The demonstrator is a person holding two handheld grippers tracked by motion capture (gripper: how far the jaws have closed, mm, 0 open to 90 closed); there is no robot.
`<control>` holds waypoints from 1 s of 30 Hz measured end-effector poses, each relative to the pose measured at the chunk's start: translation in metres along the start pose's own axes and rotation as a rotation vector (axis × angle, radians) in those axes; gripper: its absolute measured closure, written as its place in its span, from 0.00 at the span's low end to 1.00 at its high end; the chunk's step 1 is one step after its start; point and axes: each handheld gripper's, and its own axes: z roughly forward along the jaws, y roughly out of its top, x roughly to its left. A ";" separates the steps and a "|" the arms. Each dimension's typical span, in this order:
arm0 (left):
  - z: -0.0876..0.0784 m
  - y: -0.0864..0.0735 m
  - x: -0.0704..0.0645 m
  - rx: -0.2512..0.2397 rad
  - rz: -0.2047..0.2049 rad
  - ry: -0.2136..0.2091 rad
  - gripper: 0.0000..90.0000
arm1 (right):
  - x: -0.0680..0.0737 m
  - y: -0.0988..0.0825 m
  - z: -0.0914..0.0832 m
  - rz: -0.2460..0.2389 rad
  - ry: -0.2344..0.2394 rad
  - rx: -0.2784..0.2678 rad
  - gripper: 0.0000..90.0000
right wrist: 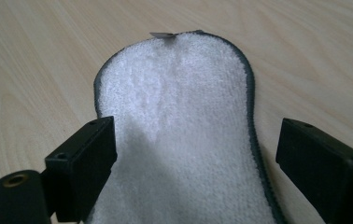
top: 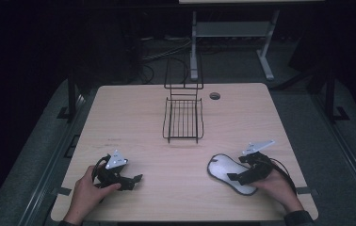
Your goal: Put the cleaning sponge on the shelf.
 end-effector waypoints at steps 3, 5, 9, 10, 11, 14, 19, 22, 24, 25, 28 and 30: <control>0.000 0.000 0.000 0.000 0.000 0.000 0.14 | 0.002 0.000 0.004 -0.008 0.003 0.011 0.13; 0.000 0.000 0.000 0.000 0.000 0.000 0.14 | 0.004 0.000 0.007 -0.016 0.000 0.025 0.12; 0.000 0.000 0.000 0.000 0.000 0.000 0.14 | 0.005 0.000 0.009 -0.029 -0.003 0.040 0.12; 0.000 0.000 0.000 0.000 0.000 0.000 0.14 | 0.005 0.000 0.009 -0.034 -0.005 0.041 0.12; 0.000 0.000 0.000 0.000 0.000 0.000 0.14 | 0.006 0.000 0.009 -0.033 -0.009 0.047 0.12; 0.000 0.000 0.000 0.000 0.000 0.000 0.14 | 0.007 0.000 0.009 -0.051 -0.005 0.046 0.16; 0.000 0.000 0.000 0.000 0.000 0.000 0.14 | 0.006 0.000 0.007 -0.048 0.006 0.041 0.23; 0.000 0.000 0.000 0.000 0.000 0.000 0.14 | 0.005 0.000 0.006 -0.042 0.007 0.043 0.24; 0.000 0.000 0.000 0.000 0.000 0.000 0.14 | 0.005 0.001 0.006 -0.045 0.004 0.050 0.24; 0.000 0.000 0.000 0.000 0.000 0.000 0.14 | 0.005 0.001 0.006 -0.045 0.004 0.053 0.25; 0.000 0.000 0.000 0.000 0.000 0.000 0.14 | 0.004 0.001 0.005 -0.045 0.008 0.050 0.27; 0.000 0.000 0.000 0.000 0.000 0.000 0.14 | 0.004 0.002 0.003 -0.048 0.010 0.045 0.30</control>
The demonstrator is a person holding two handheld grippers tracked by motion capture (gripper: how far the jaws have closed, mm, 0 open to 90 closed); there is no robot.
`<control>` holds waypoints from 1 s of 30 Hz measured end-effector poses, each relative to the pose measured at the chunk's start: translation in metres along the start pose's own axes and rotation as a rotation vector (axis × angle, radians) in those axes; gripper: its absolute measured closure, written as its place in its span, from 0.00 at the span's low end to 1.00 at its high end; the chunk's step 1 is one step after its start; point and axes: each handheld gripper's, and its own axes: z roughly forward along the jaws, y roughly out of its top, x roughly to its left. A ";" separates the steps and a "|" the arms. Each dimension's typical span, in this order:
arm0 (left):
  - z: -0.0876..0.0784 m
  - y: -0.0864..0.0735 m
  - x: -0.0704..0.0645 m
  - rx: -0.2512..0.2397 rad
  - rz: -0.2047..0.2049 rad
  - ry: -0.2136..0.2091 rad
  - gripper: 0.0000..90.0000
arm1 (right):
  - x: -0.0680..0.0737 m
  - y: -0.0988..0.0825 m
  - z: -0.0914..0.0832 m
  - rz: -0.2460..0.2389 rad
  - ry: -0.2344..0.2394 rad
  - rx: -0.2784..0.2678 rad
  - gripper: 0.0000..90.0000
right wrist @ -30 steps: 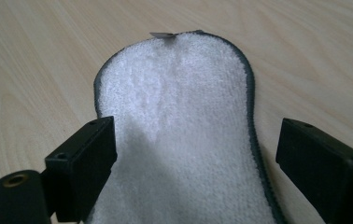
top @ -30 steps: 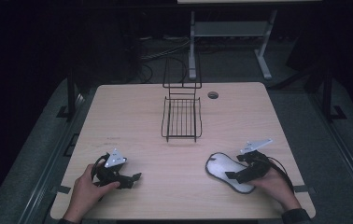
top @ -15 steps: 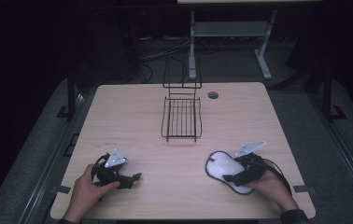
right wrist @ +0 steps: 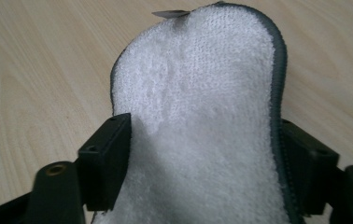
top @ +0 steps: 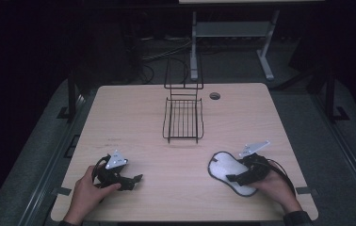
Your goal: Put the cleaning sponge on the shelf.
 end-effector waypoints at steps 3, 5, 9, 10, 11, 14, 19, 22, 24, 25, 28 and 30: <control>0.000 0.000 0.000 0.000 0.000 0.000 0.14 | -0.001 0.000 -0.003 -0.002 -0.003 -0.007 0.34; 0.000 0.000 0.000 0.000 0.000 0.000 0.14 | -0.001 0.000 -0.005 -0.006 -0.005 -0.014 0.36; 0.000 0.000 0.000 0.000 0.000 0.000 0.14 | -0.001 0.000 -0.009 -0.004 0.000 -0.036 0.42; 0.000 0.000 0.000 0.000 0.000 0.000 0.14 | -0.002 0.000 -0.010 -0.002 0.003 -0.043 0.44; 0.000 0.000 0.000 0.000 0.000 0.000 0.14 | -0.002 0.000 -0.012 0.000 0.005 -0.044 0.46; 0.000 0.000 0.000 0.000 0.000 0.000 0.14 | -0.003 0.002 -0.014 -0.003 0.010 -0.050 0.49; 0.000 0.000 0.000 0.000 0.002 0.001 0.14 | -0.002 0.004 -0.020 -0.003 0.019 -0.072 0.56; 0.000 0.000 0.000 -0.001 0.002 0.001 0.14 | -0.002 0.005 -0.022 -0.006 0.022 -0.084 0.60; 0.000 0.000 0.000 -0.001 0.002 0.000 0.14 | -0.002 0.006 -0.024 -0.005 0.023 -0.091 0.62; 0.000 0.000 0.000 -0.001 0.002 0.000 0.14 | -0.002 0.007 -0.025 -0.003 0.027 -0.099 0.64; 0.000 0.000 0.000 0.000 0.002 0.000 0.14 | -0.002 0.008 -0.028 0.000 0.039 -0.111 0.68; 0.000 0.000 0.000 0.000 0.002 0.000 0.14 | -0.002 0.008 -0.030 0.000 0.044 -0.125 0.70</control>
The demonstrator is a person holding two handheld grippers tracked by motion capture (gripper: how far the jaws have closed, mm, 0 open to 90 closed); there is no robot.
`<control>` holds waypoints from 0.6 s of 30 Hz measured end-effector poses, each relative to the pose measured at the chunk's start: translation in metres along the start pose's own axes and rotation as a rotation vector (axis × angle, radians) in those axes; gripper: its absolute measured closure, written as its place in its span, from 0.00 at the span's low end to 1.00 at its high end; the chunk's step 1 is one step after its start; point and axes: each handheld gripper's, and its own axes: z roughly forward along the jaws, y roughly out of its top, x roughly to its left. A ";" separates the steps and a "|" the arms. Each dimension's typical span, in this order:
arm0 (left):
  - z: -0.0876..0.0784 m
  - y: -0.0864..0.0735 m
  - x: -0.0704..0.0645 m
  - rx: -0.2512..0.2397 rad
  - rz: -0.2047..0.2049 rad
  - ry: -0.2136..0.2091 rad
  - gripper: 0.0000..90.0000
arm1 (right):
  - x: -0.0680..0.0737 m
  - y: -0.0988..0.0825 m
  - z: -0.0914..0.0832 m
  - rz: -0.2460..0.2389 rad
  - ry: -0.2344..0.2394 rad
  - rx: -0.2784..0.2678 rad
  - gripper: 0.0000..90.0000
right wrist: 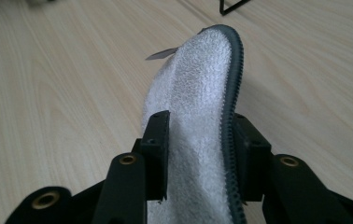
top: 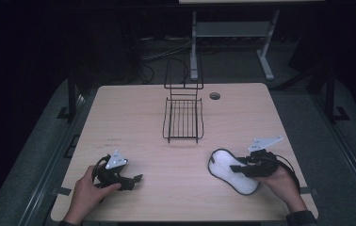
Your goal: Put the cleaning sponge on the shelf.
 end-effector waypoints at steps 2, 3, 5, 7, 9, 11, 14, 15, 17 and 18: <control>0.000 0.000 0.000 0.000 0.000 0.000 0.14 | 0.000 0.000 -0.001 0.009 0.011 -0.010 0.72; 0.000 0.000 0.000 0.000 0.000 0.000 0.14 | 0.000 0.000 -0.002 0.011 0.014 -0.013 0.73; 0.000 0.000 0.000 -0.001 0.000 0.000 0.14 | 0.000 0.002 -0.003 0.010 0.017 -0.018 0.74; 0.000 0.000 0.000 -0.001 -0.001 0.000 0.14 | 0.001 0.003 -0.004 0.008 0.019 -0.026 0.76; 0.000 0.000 0.000 -0.001 -0.002 0.000 0.14 | 0.002 0.004 -0.005 0.005 0.022 -0.031 0.76; 0.000 0.000 0.000 -0.002 -0.002 0.000 0.14 | 0.003 0.005 -0.006 0.005 0.024 -0.033 0.77; 0.000 0.000 0.000 -0.002 -0.002 0.000 0.14 | 0.005 0.007 -0.007 0.005 0.032 -0.047 0.79; 0.000 0.000 0.000 -0.002 -0.002 0.000 0.14 | 0.005 0.007 -0.008 0.006 0.034 -0.049 0.80; 0.000 0.000 0.000 -0.003 -0.003 0.000 0.14 | 0.006 0.008 -0.009 0.011 0.045 -0.050 0.81; 0.000 0.000 0.000 -0.003 -0.003 0.000 0.14 | 0.006 0.008 -0.009 0.008 0.046 -0.052 0.81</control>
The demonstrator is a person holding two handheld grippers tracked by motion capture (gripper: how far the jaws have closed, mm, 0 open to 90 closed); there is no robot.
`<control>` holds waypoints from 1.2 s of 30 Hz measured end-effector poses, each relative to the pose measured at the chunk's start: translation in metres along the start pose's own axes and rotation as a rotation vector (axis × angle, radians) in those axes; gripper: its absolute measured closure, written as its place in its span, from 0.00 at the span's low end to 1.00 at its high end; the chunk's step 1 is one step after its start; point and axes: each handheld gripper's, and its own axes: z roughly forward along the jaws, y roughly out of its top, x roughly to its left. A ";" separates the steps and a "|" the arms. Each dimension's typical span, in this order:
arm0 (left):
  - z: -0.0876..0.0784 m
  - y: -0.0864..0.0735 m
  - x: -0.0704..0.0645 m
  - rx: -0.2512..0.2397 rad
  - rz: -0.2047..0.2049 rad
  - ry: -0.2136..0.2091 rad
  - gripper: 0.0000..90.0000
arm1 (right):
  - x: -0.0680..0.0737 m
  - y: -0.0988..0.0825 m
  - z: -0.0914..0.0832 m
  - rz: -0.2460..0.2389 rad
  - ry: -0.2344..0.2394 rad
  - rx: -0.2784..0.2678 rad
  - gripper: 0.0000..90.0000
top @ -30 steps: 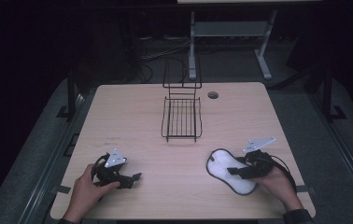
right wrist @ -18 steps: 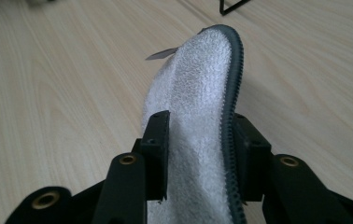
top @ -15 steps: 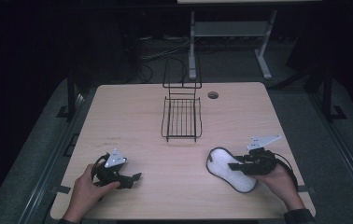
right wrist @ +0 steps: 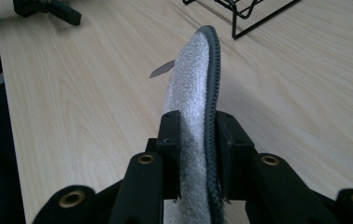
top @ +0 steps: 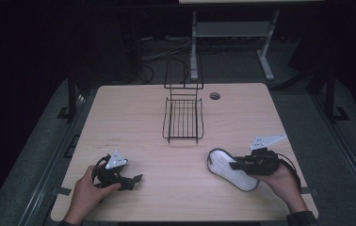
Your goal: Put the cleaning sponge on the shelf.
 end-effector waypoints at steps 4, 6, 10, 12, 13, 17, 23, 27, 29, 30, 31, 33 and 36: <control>0.000 0.000 0.000 0.000 0.000 0.000 0.14 | 0.000 0.001 -0.002 -0.008 0.006 -0.006 0.83; 0.000 0.000 0.000 0.000 0.000 0.001 0.14 | 0.000 0.001 -0.003 -0.013 0.004 -0.007 0.83; 0.000 0.000 0.000 0.000 0.000 0.001 0.14 | 0.000 0.003 -0.004 -0.013 0.006 -0.018 0.83; 0.000 0.000 0.000 0.000 0.000 0.001 0.14 | -0.001 0.005 -0.005 -0.012 0.000 -0.024 0.83; 0.000 0.000 0.000 0.000 0.000 0.000 0.14 | -0.002 0.005 -0.005 -0.011 -0.003 -0.027 0.83; 0.000 0.000 0.000 0.000 0.000 0.001 0.14 | -0.003 0.007 -0.005 -0.009 -0.021 -0.028 0.83; 0.000 0.000 0.000 0.000 0.000 0.000 0.14 | -0.007 0.016 -0.008 -0.009 -0.039 -0.049 0.83; 0.000 0.000 0.000 0.001 0.000 0.000 0.14 | -0.009 0.020 -0.009 0.000 -0.056 -0.057 0.83; 0.000 0.000 0.000 0.003 0.000 0.000 0.14 | -0.011 0.023 -0.009 0.008 -0.066 -0.062 0.83; 0.000 0.000 0.000 0.003 0.000 0.000 0.14 | -0.012 0.024 -0.009 0.012 -0.072 -0.065 0.83; 0.000 0.000 0.000 0.002 0.000 0.000 0.14 | -0.013 0.025 -0.010 0.015 -0.075 -0.065 0.83; 0.000 0.000 0.000 0.003 0.000 0.000 0.14 | -0.015 0.028 -0.010 0.019 -0.080 -0.073 0.83; 0.000 0.000 0.000 0.003 0.000 0.000 0.14 | -0.017 0.032 -0.010 0.021 -0.080 -0.084 0.83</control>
